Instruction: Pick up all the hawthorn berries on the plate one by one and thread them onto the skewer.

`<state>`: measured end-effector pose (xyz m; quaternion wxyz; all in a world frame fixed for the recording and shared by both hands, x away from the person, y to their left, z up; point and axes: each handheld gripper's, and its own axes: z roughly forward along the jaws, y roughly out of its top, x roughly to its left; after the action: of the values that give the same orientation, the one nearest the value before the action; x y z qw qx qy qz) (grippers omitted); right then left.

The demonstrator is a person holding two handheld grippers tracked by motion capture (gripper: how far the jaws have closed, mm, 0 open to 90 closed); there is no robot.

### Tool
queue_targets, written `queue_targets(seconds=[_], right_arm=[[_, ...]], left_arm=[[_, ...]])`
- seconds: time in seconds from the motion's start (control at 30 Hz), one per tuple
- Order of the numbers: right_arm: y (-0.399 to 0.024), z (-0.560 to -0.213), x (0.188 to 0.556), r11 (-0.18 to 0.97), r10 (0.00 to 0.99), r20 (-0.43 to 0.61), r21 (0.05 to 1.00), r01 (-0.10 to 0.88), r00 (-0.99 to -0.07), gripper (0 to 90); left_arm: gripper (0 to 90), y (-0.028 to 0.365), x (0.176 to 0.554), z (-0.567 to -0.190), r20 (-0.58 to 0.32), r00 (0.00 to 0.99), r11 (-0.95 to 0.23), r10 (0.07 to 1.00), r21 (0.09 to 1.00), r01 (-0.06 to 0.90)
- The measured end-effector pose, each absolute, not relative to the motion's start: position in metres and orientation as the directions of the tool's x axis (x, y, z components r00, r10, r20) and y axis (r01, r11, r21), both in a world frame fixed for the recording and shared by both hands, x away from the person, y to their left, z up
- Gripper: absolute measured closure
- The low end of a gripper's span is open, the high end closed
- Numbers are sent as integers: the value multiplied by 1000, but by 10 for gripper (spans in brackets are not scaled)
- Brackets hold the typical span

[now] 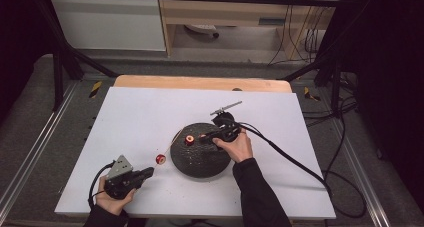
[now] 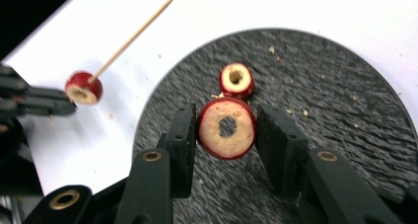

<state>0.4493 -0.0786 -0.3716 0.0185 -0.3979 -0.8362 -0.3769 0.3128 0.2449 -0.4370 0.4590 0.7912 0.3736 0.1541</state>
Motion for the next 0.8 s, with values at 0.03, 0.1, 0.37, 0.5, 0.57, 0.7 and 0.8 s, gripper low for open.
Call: queue_targets(seconds=[0.03, 0.1, 0.37, 0.5, 0.57, 0.7, 0.8], right_arm=[[-80, -372, 449, 388, 646, 336, 629, 673, -686, 611], [-81, -373, 446, 354, 644, 352, 650, 673, -679, 611], [-88, -378, 434, 203, 620, 428, 722, 661, -658, 611], [-90, -381, 428, 132, 610, 461, 743, 656, -644, 611], [-92, -382, 427, 97, 602, 478, 752, 652, -640, 612], [-93, -385, 424, 23, 592, 507, 767, 642, -627, 612], [-93, -386, 422, -28, 587, 524, 775, 632, -617, 612]], left_arm=[[882, 244, 313, -437, -99, 673, -298, 733, 843, 448], [882, 244, 312, -437, -98, 674, -297, 732, 845, 445], [882, 242, 311, -435, -99, 674, -285, 732, 854, 435], [882, 240, 310, -435, -96, 675, -282, 732, 859, 428], [882, 239, 309, -434, -98, 674, -274, 732, 863, 424], [882, 238, 309, -433, -99, 669, -262, 736, 871, 417], [882, 235, 308, -433, -101, 667, -254, 738, 874, 414]])
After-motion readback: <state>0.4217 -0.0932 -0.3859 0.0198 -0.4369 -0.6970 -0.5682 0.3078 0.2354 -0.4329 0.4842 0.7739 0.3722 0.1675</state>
